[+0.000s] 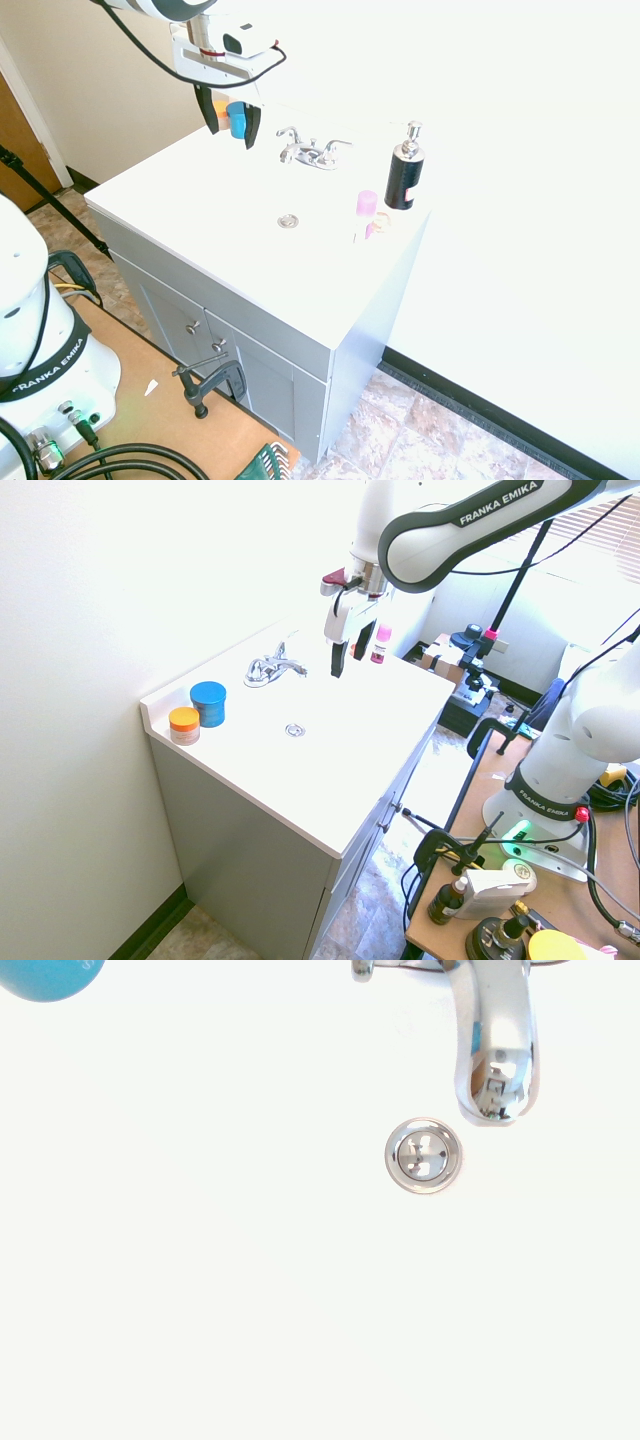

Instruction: Turn off the hot water

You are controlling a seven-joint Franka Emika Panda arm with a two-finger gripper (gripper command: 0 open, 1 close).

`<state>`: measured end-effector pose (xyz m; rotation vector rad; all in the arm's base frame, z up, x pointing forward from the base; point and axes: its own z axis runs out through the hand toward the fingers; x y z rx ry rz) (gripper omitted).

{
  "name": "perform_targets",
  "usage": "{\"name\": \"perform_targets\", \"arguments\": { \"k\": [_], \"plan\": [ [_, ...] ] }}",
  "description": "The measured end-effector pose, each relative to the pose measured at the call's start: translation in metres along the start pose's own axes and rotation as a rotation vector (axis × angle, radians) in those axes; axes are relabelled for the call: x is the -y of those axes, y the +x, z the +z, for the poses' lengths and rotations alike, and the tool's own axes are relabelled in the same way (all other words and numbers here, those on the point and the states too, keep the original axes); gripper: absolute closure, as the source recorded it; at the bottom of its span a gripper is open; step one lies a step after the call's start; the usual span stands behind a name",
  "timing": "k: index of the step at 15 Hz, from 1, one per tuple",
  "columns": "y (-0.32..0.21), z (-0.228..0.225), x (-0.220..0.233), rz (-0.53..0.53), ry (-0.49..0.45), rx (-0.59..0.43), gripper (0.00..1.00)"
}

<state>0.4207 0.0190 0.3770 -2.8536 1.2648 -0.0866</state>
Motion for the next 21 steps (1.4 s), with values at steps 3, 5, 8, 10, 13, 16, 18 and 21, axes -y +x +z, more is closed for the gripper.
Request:
{"name": "perform_targets", "arguments": {
  "k": [3, 5, 8, 10, 13, 16, 18, 21],
  "plan": [
    [0.004, 0.001, 0.006, 0.017, 0.003, -0.01, 0.0],
    [0.012, 0.004, 0.022, 0.034, 0.003, -0.026, 0.0],
    [0.029, 0.011, 0.045, 0.107, 0.004, -0.114, 0.0],
    [0.042, 0.023, 0.058, 0.173, -0.003, -0.21, 0.0],
    [0.057, 0.047, 0.079, 0.235, -0.019, -0.308, 0.0],
    [0.071, 0.063, 0.095, 0.26, -0.032, -0.354, 0.0],
    [0.08, 0.069, 0.101, 0.268, -0.035, -0.369, 0.0],
    [0.087, 0.071, 0.111, 0.27, -0.03, -0.37, 0.0]
  ]
}}
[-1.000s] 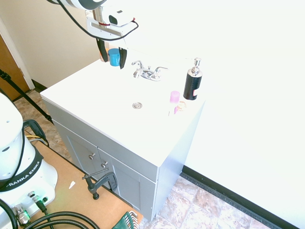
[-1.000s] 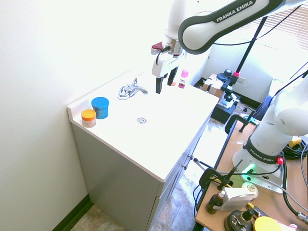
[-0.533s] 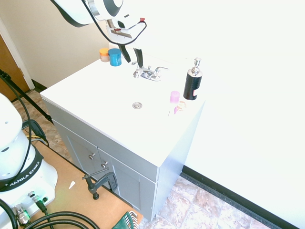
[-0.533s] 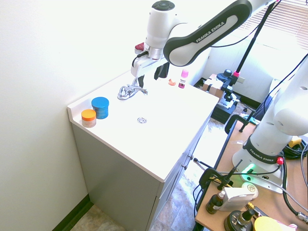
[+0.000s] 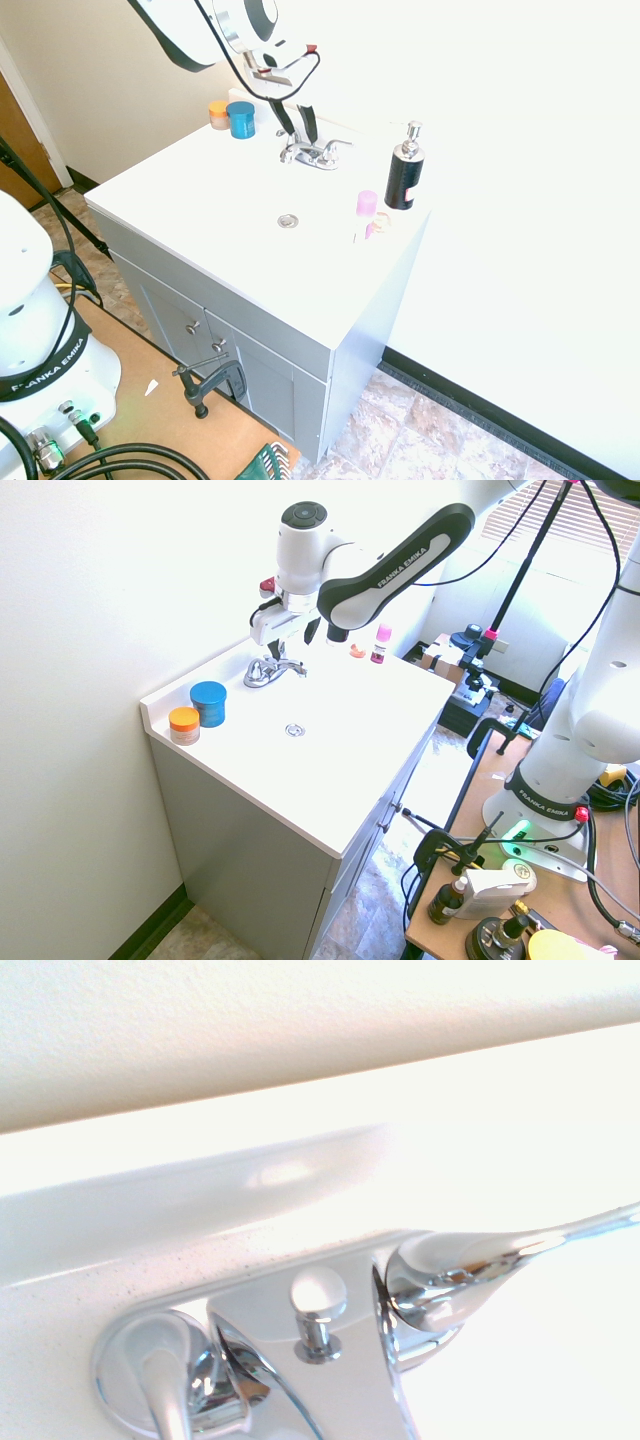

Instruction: Turn off the hot water

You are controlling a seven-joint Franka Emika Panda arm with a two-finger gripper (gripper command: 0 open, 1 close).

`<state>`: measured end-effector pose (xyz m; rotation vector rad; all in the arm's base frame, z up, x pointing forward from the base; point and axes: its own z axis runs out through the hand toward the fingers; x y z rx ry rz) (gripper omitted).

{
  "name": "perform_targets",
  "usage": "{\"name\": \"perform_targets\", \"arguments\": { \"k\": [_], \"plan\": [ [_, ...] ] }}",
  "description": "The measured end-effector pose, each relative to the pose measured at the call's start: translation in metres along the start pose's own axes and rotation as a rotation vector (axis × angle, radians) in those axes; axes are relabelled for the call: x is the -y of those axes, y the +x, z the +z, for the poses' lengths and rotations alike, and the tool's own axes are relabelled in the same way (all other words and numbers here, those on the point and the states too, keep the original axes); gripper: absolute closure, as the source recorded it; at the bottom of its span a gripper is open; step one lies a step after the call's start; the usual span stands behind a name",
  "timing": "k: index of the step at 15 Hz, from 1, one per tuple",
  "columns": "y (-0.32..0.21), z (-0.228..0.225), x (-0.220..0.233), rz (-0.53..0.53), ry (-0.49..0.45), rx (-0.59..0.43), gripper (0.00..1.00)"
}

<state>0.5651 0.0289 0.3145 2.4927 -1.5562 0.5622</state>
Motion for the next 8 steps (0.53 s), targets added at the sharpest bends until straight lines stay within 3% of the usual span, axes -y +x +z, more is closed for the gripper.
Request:
{"name": "perform_targets", "arguments": {
  "k": [8],
  "plan": [
    [-0.015, 0.005, 0.013, -0.026, -0.022, 0.056, 0.0]
  ]
}}
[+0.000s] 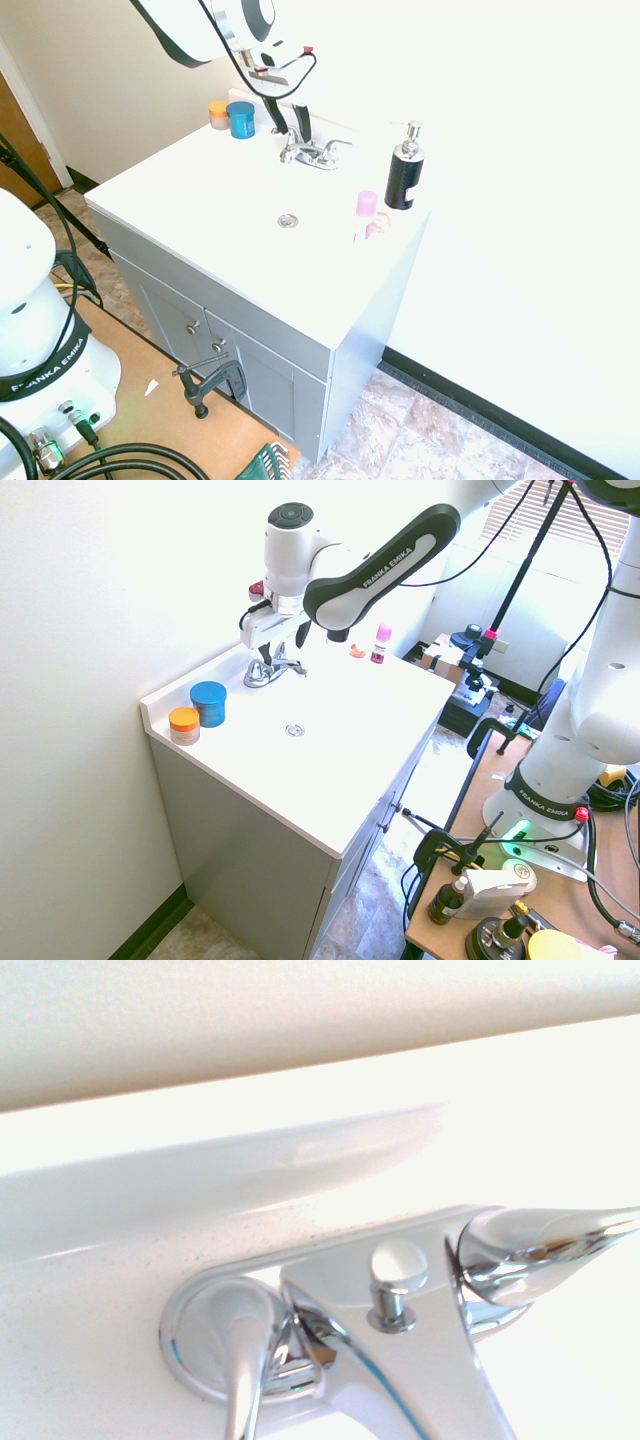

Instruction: Turn off the hot water

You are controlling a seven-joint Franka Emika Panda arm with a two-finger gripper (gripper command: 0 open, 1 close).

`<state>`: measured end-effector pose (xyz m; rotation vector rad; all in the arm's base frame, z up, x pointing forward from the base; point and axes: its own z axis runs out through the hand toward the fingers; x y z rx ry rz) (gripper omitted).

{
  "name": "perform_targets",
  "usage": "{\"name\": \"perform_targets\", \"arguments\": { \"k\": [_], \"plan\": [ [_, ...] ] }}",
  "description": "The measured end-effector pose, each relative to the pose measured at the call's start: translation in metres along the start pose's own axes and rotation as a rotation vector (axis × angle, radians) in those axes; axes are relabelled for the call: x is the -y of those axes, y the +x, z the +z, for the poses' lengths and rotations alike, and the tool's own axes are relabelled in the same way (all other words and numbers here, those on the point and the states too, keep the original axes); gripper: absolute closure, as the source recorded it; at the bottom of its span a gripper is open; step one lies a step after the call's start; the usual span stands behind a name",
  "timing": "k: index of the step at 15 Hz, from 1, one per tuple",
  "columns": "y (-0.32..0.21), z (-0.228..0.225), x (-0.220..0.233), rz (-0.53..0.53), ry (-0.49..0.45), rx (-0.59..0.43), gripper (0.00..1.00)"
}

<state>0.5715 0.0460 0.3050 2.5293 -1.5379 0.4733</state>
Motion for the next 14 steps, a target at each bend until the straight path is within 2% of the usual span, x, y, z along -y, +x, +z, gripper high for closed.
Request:
{"name": "perform_targets", "arguments": {
  "k": [9, 11, 14],
  "plan": [
    [-0.019, -0.004, 0.034, 0.012, 0.026, 0.039, 0.0],
    [-0.013, -0.011, 0.025, -0.005, 0.032, 0.086, 0.0],
    [-0.002, -0.028, -0.022, -0.057, 0.029, 0.174, 0.0]
  ]
}}
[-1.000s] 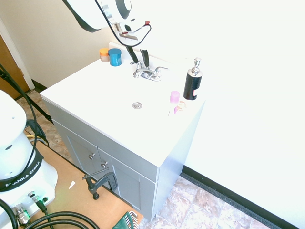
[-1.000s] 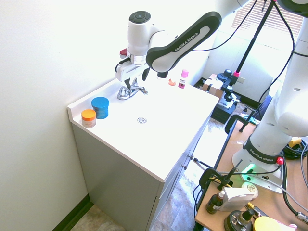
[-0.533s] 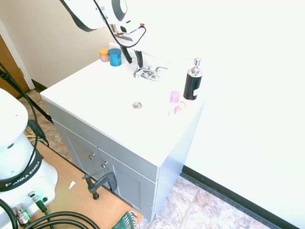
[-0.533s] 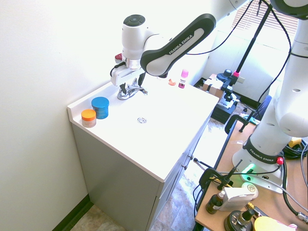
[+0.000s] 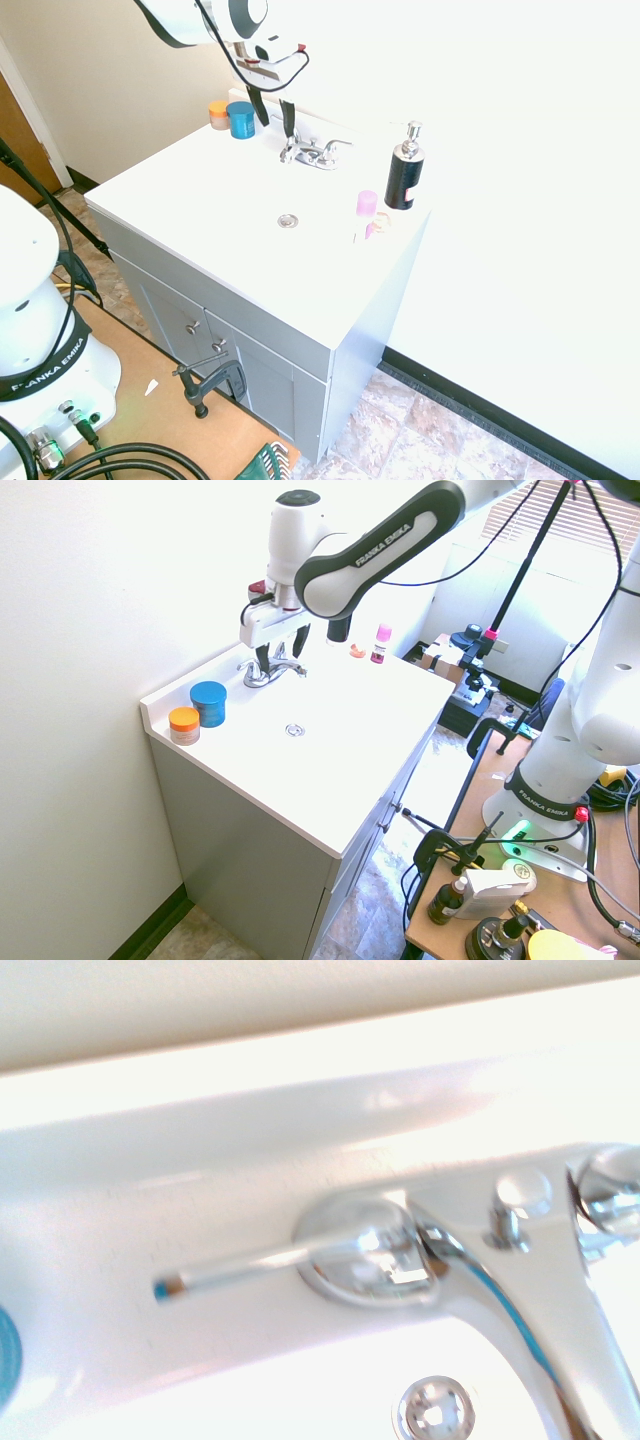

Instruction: Turn off the hot water

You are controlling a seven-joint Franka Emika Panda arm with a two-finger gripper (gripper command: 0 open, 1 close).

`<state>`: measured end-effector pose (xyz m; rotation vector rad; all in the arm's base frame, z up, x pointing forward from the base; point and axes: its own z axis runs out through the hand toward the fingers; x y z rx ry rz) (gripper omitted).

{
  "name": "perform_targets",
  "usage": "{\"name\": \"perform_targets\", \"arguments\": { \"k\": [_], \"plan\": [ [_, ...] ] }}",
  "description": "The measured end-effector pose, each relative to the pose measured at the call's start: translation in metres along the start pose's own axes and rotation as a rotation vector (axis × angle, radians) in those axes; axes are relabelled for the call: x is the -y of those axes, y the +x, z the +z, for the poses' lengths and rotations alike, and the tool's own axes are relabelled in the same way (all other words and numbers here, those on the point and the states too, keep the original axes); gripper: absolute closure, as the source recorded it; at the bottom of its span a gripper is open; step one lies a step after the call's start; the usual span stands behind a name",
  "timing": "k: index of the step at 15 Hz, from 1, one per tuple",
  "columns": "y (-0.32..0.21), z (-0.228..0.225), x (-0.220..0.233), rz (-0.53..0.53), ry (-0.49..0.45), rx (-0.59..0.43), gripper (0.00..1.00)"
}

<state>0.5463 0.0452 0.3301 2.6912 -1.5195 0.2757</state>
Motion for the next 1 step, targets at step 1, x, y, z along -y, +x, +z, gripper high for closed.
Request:
{"name": "perform_targets", "arguments": {
  "k": [1],
  "plan": [
    [0.0027, -0.0089, -0.0183, -0.011, 0.002, 0.023, 0.0]
  ]
}}
